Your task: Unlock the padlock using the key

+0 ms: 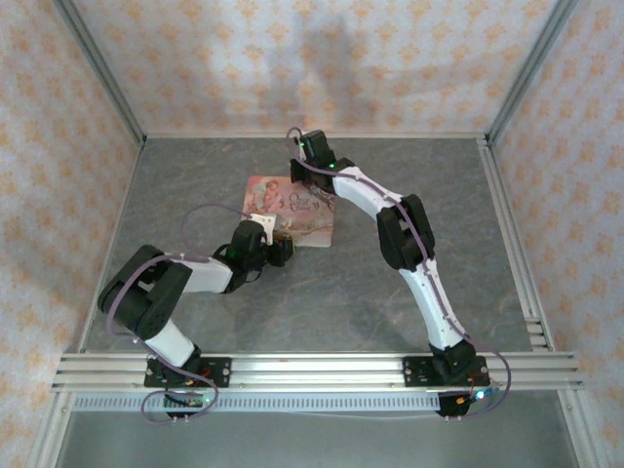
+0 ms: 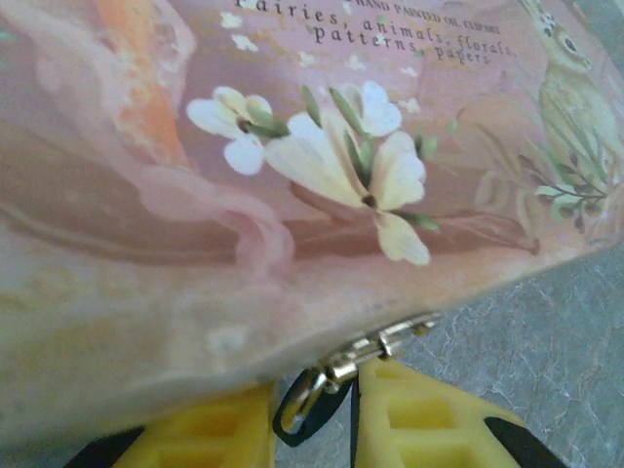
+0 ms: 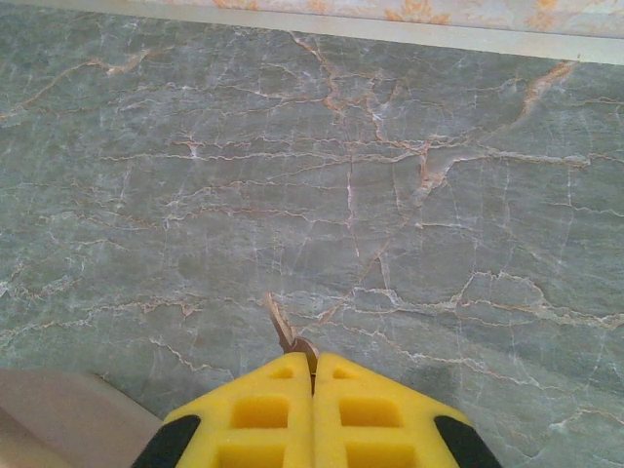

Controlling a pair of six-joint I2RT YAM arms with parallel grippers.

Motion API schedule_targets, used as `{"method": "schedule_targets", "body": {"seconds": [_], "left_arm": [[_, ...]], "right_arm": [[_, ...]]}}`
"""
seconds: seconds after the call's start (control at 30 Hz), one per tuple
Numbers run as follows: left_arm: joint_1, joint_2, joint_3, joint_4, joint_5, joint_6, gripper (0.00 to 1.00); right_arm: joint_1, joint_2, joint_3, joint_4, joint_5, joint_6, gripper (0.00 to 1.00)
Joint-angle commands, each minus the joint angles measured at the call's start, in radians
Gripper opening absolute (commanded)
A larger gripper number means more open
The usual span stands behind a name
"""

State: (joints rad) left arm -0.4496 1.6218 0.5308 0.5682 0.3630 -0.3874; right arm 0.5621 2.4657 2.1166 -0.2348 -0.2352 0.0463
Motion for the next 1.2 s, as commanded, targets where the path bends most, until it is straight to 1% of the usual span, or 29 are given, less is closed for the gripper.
{"method": "schedule_targets", "body": {"seconds": [0.0,0.07,0.17,0.2,0.27,0.3,0.33,0.47,0.57,0.73,0.9,1.03,1.17], "left_arm": [[0.002,0.038,0.032,0.058,0.029,0.003,0.18],[0.002,0.051,0.039,0.063,0.032,-0.002,0.15],[0.002,0.062,0.044,0.076,0.032,-0.01,0.15],[0.002,0.064,0.046,0.078,0.036,-0.01,0.11],[0.002,0.064,0.05,0.074,0.037,-0.008,0.07],[0.002,0.062,0.054,0.064,0.043,-0.004,0.02],[0.003,0.058,0.056,0.055,0.044,-0.001,0.0],[0.006,0.039,0.074,-0.007,0.056,-0.006,0.0],[0.011,0.03,0.1,-0.08,0.082,-0.016,0.0],[0.024,0.01,0.154,-0.218,0.129,-0.01,0.0],[0.05,0.004,0.238,-0.391,0.216,-0.006,0.0],[0.077,-0.002,0.285,-0.478,0.271,-0.016,0.0],[0.086,-0.012,0.333,-0.559,0.319,-0.016,0.0]], "right_arm": [[0.02,0.009,-0.032,-0.111,-0.004,0.003,0.0],[0.021,0.01,-0.032,-0.112,-0.002,0.0,0.0],[0.02,0.011,-0.032,-0.113,-0.001,-0.003,0.0],[0.021,0.012,-0.032,-0.113,-0.001,-0.002,0.0],[0.021,0.01,-0.033,-0.113,-0.003,-0.003,0.0],[0.021,0.01,-0.033,-0.113,-0.003,-0.005,0.0],[0.02,0.008,-0.033,-0.115,-0.003,-0.006,0.0],[0.019,-0.017,-0.056,-0.097,-0.001,-0.005,0.0],[0.008,-0.062,-0.106,-0.054,-0.014,0.016,0.0],[-0.027,-0.188,-0.258,0.087,-0.064,0.098,0.0],[-0.056,-0.333,-0.437,0.205,-0.097,0.142,0.0],[-0.08,-0.469,-0.621,0.322,-0.142,0.193,0.0],[-0.099,-0.63,-0.834,0.443,-0.18,0.244,0.0]]}}
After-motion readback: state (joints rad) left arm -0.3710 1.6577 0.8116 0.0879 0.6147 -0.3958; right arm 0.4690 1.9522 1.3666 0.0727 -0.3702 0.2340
